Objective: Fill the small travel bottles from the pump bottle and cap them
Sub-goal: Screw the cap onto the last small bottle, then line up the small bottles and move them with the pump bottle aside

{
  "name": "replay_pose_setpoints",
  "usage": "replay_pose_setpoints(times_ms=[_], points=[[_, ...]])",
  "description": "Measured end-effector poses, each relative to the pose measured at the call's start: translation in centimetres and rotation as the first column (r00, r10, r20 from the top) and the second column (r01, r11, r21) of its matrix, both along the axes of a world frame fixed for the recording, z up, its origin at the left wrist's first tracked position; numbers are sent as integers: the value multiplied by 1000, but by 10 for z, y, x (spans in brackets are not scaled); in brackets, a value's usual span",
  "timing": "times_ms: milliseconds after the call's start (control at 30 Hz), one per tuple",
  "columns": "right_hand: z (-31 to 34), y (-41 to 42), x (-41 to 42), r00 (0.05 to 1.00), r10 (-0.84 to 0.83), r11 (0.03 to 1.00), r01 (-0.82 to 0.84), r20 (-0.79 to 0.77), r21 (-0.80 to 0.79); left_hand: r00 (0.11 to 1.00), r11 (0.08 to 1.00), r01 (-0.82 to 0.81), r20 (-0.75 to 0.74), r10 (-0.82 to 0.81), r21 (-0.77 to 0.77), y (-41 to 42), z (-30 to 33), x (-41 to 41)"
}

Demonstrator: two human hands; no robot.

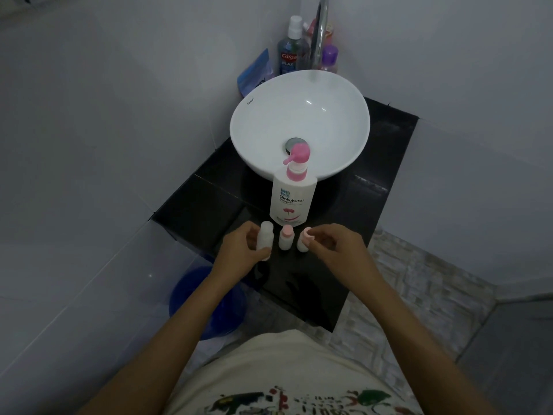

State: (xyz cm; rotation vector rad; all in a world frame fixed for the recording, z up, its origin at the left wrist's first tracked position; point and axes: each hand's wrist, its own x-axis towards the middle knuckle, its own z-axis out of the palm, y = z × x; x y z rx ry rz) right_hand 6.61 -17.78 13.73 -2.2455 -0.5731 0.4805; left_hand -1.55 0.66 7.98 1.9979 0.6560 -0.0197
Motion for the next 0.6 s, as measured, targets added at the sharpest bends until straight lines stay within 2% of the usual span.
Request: replay_pose_setpoints(times_ms=[133,600], points=[[-5,-8,3,999,-30,998,28,-23,-50,999,998,-3,-46,6,56,10,-30,12],[-9,-13,27,997,-74,993,73,-5,-93,1000,1000,9,-29,-9,-18,12,-58,29]])
